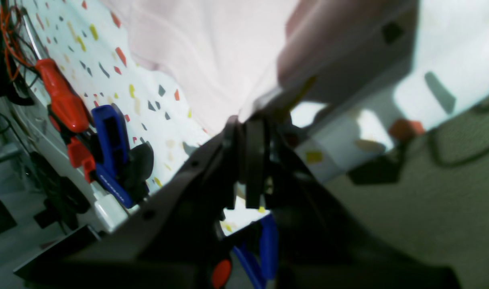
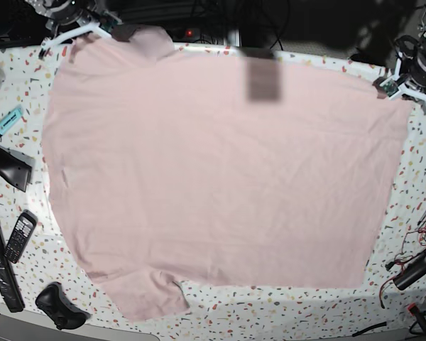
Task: Fold the T-shirt properly
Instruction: 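Drag the pink shirt toward the robot base with both grippers, then lower both grippers onto the shirt edge and pinch the fabric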
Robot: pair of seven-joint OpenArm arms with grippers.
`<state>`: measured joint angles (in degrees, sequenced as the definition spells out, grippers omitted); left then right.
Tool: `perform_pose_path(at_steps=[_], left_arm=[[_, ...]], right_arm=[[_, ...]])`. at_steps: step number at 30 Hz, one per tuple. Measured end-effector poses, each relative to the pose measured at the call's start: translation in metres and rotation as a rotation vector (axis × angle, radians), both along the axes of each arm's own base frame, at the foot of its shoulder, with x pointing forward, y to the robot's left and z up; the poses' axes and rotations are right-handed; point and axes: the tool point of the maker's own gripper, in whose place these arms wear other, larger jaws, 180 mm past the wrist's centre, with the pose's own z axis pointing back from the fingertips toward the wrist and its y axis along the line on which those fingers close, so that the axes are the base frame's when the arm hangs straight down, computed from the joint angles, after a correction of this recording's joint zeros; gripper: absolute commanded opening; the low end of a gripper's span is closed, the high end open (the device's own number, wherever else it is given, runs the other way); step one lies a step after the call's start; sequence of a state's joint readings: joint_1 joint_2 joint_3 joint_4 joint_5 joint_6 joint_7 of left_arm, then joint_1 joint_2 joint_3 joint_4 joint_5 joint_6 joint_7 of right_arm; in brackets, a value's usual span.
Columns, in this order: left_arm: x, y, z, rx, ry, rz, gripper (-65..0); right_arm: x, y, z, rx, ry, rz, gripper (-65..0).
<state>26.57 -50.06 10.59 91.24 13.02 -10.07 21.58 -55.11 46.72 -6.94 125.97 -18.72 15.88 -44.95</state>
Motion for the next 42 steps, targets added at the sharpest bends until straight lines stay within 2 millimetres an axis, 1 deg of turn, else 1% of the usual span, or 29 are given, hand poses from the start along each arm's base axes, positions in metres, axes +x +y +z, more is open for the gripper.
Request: perform_pose_path(at_steps=[4,5,7,9,11,14,18,20,21,23,25,28,29,30,33,36,40,42], left_arm=[[-0.015,0.005,-0.003,0.027,0.031,-0.022,-65.0],[-0.019,0.006,-0.004,0.038,0.040,-0.030,-65.0],[-0.025,0.008,-0.006,0.062,0.051,-0.044,-65.0],[-0.029,0.009,-0.007,0.073,0.059,-0.053,-65.0],[-0.028,0.011,-0.005,0.084,0.055,-0.044,-65.0],[-0.015,0.017,0.008,0.100,-0.021,-0.024,-65.0],[0.012,0.021,0.034,0.126,-0.138,-0.028,-65.0],[0.020,0.023,0.039,0.127,-0.161,-0.013,-65.0],[0.022,0.023,0.039,0.113,-0.162,0.004,-65.0],[0.026,0.021,0.039,0.082,-0.163,0.039,-65.0],[0.038,0.018,0.044,0.055,-0.195,0.060,-65.0],[0.060,0.013,0.055,0.024,-0.259,0.079,-65.0],[0.067,0.008,0.057,0.002,-0.284,0.073,-65.0],[0.072,0.004,0.056,-0.021,-0.290,0.071,-65.0],[0.076,-0.011,0.042,-0.099,-0.246,0.063,-65.0],[0.082,-0.014,0.034,-0.127,-0.247,0.097,-65.0],[0.102,-0.021,0.038,-0.172,-0.298,0.100,-65.0],[0.108,-0.025,0.035,-0.189,-0.285,0.097,-65.0]], right_arm=[[-0.018,0.003,-0.001,0.009,0.043,0.002,-65.0],[-0.020,0.001,0.000,0.000,0.045,0.007,-65.0],[-0.019,0.000,0.000,-0.013,0.039,0.014,-65.0],[-0.010,-0.003,0.003,-0.017,0.004,0.004,-65.0],[-0.002,-0.007,0.007,-0.020,-0.031,-0.003,-65.0],[0.016,-0.016,0.015,-0.023,-0.091,-0.016,-65.0],[0.057,-0.021,0.032,0.051,-0.205,-0.087,-65.0],[0.078,-0.020,0.041,0.093,-0.267,-0.125,-65.0],[0.085,-0.017,0.043,0.113,-0.286,-0.133,-65.0],[0.094,-0.007,0.043,0.178,-0.297,-0.150,-65.0],[0.100,0.000,0.038,0.234,-0.293,-0.175,-65.0],[0.111,-0.003,0.031,0.262,-0.311,-0.228,-65.0],[0.116,-0.006,0.029,0.264,-0.319,-0.246,-65.0],[0.120,-0.008,0.027,0.262,-0.328,-0.261,-65.0],[0.129,-0.013,0.019,0.272,-0.340,-0.301,-65.0],[0.135,-0.017,0.011,0.281,-0.345,-0.340,-65.0],[0.149,-0.020,0.007,0.298,-0.368,-0.364,-65.0],[0.155,-0.020,0.005,0.304,-0.367,-0.368,-65.0]])
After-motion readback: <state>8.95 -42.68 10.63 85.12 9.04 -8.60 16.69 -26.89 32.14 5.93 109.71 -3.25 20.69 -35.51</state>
